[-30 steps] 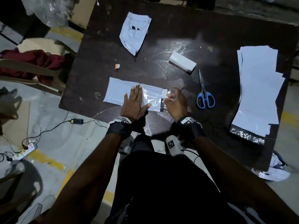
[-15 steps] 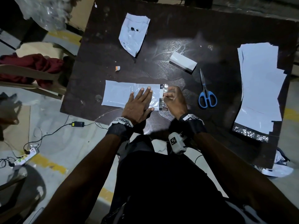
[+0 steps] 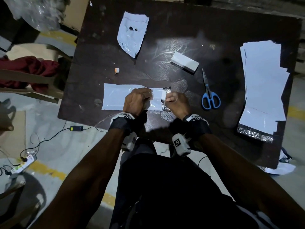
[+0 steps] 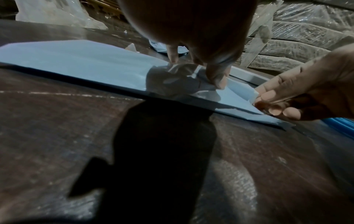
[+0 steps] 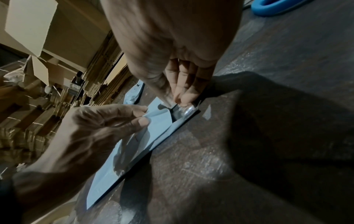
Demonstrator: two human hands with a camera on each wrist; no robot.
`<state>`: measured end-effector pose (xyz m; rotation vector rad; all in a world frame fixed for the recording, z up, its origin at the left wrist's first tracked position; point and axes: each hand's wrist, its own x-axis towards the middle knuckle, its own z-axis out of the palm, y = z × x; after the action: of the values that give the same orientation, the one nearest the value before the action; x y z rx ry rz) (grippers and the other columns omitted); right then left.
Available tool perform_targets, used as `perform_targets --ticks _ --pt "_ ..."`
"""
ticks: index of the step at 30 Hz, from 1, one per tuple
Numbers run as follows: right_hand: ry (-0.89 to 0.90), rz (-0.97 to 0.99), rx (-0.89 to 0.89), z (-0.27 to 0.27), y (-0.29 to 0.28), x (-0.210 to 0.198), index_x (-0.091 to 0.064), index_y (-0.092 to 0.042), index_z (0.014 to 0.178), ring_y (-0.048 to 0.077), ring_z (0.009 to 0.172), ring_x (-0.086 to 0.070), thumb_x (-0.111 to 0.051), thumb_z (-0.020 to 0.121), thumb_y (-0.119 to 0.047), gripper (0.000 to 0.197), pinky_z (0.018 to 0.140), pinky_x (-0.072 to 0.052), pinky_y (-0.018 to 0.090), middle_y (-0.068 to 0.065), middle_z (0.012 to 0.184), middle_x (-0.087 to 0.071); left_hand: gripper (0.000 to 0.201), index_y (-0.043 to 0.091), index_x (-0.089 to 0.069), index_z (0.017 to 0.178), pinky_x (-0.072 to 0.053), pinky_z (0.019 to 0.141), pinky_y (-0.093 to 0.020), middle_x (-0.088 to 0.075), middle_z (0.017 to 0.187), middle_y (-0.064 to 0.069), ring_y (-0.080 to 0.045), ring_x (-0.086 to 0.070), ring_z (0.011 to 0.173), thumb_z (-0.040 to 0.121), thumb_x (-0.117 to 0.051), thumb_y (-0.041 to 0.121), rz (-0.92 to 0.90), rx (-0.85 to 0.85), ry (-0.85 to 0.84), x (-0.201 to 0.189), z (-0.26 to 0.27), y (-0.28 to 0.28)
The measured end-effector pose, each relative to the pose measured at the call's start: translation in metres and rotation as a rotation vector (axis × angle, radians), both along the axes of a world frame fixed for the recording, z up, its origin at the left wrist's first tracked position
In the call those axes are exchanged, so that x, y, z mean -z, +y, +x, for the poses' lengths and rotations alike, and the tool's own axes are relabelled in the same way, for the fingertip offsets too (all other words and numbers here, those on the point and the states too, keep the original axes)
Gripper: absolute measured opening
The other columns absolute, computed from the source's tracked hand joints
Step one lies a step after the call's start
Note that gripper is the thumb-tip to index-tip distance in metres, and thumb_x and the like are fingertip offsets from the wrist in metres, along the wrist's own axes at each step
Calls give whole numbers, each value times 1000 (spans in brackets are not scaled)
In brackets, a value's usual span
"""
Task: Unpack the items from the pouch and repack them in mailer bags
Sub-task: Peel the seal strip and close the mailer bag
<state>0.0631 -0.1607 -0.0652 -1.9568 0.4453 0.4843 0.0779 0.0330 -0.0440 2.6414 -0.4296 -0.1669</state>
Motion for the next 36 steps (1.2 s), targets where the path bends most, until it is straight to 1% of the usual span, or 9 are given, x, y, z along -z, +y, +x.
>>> perform_targets --ticks 4,8,14,16,18,21,23,30,36 --pt "-6 126 -30 1 8 -1 -65 -12 112 17 88 -69 -65 77 1 38 76 -56 29 4 100 -72 16 17 -78 96 -44 84 -24 -71 118 1 -21 -65 107 84 -68 13 -23 43 -8 -2 2 -1" --pt "-20 121 -80 2 11 -5 -65 -11 111 22 92 -69 -58 79 4 37 79 -56 33 6 100 -71 15 15 -76 99 -41 100 -39 -65 130 -2 -24 -60 119 89 -65 18 -50 10 40 -2 -3 -4" --pt "-178 -241 100 30 -10 -19 -67 -11 90 24 82 -63 -52 87 -9 15 66 -44 19 7 84 -66 61 20 -47 143 -17 114 -59 -38 155 -3 -24 -29 145 93 -53 55 37 2 159 5 -4 7" --pt "-341 -386 31 45 -29 -26 -66 -6 105 28 92 -60 -56 85 -9 23 77 -41 17 13 99 -65 57 18 -49 141 -21 112 -60 -40 153 -4 -24 -33 143 95 -52 53 78 -8 122 5 -6 11" --pt "-475 -570 -139 63 -47 -25 -59 -4 118 38 107 -54 -57 79 -12 40 88 -45 37 20 118 -59 49 14 -55 134 -27 110 -58 -48 146 -7 -26 -41 137 96 -53 45 104 -28 69 5 -10 10" --pt "-402 -818 -375 87 -65 -19 -51 -5 126 42 111 -50 -60 78 -21 51 83 -48 47 20 128 -52 31 13 -59 115 -40 95 -43 -61 119 -7 -28 -56 107 93 -58 35 19 -87 -30 0 -25 -1" --pt "-314 -841 -446 93 -71 -20 -47 -4 129 42 111 -50 -61 81 -25 54 83 -49 49 22 125 -53 23 15 -55 106 -40 80 -36 -59 106 -4 -27 -54 91 89 -62 29 -31 -119 -45 -5 -33 -12" --pt "-418 -727 -404 54 -72 -30 -58 2 111 43 102 -52 -62 78 -12 37 73 -45 45 25 109 -56 30 17 -61 102 -43 71 -37 -61 100 -5 -29 -55 94 85 -62 42 133 -192 14 -9 -35 -43" --pt "-509 -686 -365 -20 -72 -17 -57 -6 115 40 99 -50 -66 74 -18 44 86 -43 47 19 108 -55 58 11 -58 101 -42 80 -43 -56 100 -7 -30 -51 97 78 -57 64 277 -297 29 -2 -27 -69"
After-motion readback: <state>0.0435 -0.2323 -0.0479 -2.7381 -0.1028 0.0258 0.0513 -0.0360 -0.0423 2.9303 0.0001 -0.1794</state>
